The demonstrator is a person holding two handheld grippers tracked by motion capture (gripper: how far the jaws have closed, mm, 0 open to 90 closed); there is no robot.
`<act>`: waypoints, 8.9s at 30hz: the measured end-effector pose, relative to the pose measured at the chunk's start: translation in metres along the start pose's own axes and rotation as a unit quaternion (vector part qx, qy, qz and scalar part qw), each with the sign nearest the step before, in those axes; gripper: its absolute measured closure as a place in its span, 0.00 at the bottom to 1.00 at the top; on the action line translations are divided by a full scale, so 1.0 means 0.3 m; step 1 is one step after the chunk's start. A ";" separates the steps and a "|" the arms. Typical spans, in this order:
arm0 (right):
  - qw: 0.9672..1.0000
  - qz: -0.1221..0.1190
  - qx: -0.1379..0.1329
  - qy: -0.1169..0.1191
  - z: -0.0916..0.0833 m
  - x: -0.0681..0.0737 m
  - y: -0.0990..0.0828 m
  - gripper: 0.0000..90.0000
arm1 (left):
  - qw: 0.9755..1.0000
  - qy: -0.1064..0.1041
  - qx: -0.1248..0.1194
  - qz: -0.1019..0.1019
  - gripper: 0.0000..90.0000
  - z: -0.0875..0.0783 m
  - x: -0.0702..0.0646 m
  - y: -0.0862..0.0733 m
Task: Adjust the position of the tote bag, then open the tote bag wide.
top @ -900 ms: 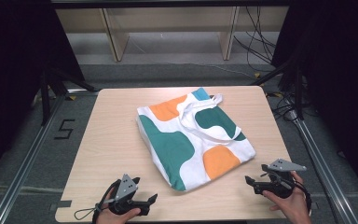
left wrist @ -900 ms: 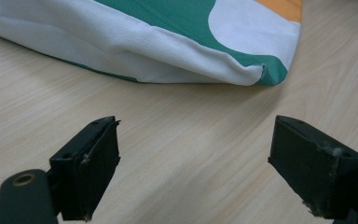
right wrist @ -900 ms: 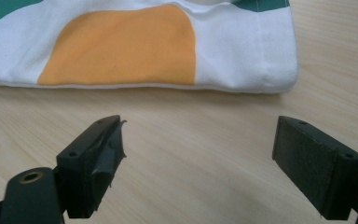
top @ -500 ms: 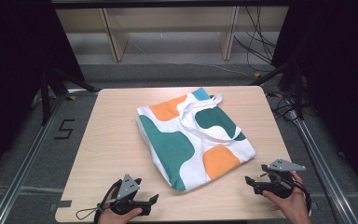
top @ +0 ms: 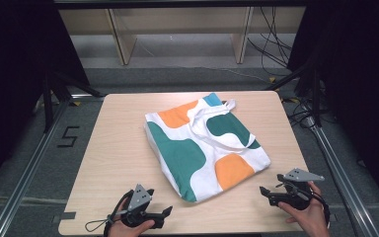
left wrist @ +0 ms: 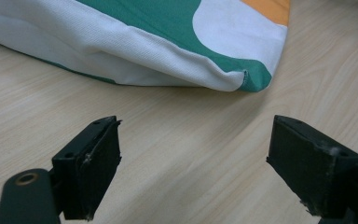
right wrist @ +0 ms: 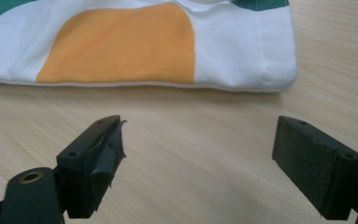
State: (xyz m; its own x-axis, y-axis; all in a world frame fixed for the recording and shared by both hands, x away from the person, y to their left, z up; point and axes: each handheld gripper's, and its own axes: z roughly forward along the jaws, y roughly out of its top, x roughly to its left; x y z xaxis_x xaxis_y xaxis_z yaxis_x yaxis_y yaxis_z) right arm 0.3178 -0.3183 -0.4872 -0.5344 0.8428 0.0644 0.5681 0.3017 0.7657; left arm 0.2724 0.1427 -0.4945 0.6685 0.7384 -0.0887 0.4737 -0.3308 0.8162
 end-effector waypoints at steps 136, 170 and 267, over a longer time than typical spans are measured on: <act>0.995 -0.045 -0.023 0.087 0.123 0.183 0.126 0.49 | 0.998 -0.030 0.032 0.045 0.31 0.174 -0.163 0.131; 0.998 -0.054 -0.028 -0.027 0.091 0.022 0.128 0.48 | 0.996 0.053 0.014 0.075 0.95 0.019 0.139 0.073; 0.983 -0.178 0.032 0.002 0.133 0.149 0.103 0.92 | 0.987 0.120 0.077 0.081 0.85 0.036 0.309 0.004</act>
State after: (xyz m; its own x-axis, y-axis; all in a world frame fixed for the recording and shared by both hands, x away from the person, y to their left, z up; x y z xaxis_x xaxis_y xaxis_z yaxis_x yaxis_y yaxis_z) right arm 0.3365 -0.2536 -0.4863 -0.7087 0.6768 -0.1990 0.3825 0.6057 0.6977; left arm 0.3411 0.2042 -0.5079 0.5972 0.7796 0.1888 0.4644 -0.5280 0.7110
